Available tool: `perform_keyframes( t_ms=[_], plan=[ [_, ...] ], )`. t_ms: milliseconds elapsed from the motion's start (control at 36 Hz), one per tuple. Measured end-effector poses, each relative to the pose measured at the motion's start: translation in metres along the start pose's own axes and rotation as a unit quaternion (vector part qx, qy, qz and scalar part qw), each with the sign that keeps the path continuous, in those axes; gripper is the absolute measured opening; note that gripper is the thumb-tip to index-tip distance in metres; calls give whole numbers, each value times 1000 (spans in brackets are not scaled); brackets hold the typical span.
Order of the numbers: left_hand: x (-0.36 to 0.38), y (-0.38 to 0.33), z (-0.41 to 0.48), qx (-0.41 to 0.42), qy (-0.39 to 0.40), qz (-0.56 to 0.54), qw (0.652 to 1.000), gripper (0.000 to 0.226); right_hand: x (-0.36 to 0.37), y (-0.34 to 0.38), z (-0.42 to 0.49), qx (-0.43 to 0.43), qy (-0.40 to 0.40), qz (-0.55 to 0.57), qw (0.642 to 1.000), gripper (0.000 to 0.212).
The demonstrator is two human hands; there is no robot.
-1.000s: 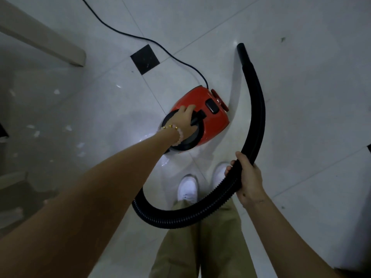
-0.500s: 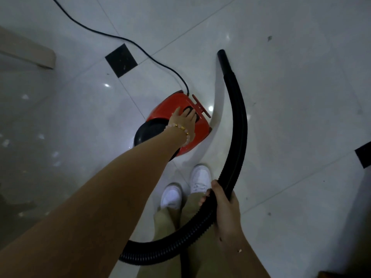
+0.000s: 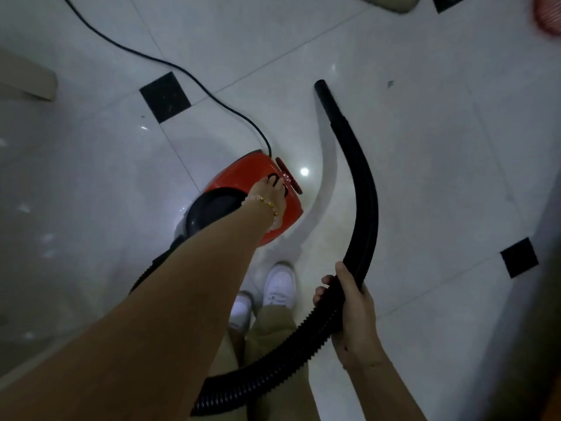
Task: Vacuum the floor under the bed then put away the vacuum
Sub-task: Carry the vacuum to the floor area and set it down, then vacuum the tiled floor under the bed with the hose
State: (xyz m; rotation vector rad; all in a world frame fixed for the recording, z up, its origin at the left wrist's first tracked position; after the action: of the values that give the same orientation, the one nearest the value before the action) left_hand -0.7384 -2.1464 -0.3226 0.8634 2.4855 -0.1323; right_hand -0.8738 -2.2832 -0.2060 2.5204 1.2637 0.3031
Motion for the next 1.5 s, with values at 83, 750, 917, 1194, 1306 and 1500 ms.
perform_keyframes(
  t_ms=[83,750,917,1194,1306,1500],
  plan=[
    [20,4,-9,-4,-9,-14,1000,87,13,-2,-1,-20,28,-67,997,9],
    [73,-3,-263,-10,-45,-894,445,38,126,-18,-129,-213,134,-358,899,28],
    [115,-28,-314,-62,-10,-927,370,71,158,-45,-173,-228,210,-404,861,41],
    [144,16,-361,-64,-145,-964,212,43,232,-106,-198,-163,357,-517,761,23],
    [174,42,-373,-126,-205,-947,215,11,260,-136,-200,-127,373,-546,739,17],
    [231,58,-387,-221,-228,-940,126,14,290,-197,-201,-67,378,-567,729,15]
  ],
)
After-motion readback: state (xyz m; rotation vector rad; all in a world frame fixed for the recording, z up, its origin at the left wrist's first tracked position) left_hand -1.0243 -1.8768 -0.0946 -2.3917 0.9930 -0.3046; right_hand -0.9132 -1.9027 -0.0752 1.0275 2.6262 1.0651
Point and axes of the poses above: each hand's wrist, its own z-axis towards the middle knuckle, its own x-axis out of the palm, y = z × x, the point moved 9 cm from there along z, towards the middle knuckle, and after that the axes turned 5 degrees about z, right-handed, at the moved point
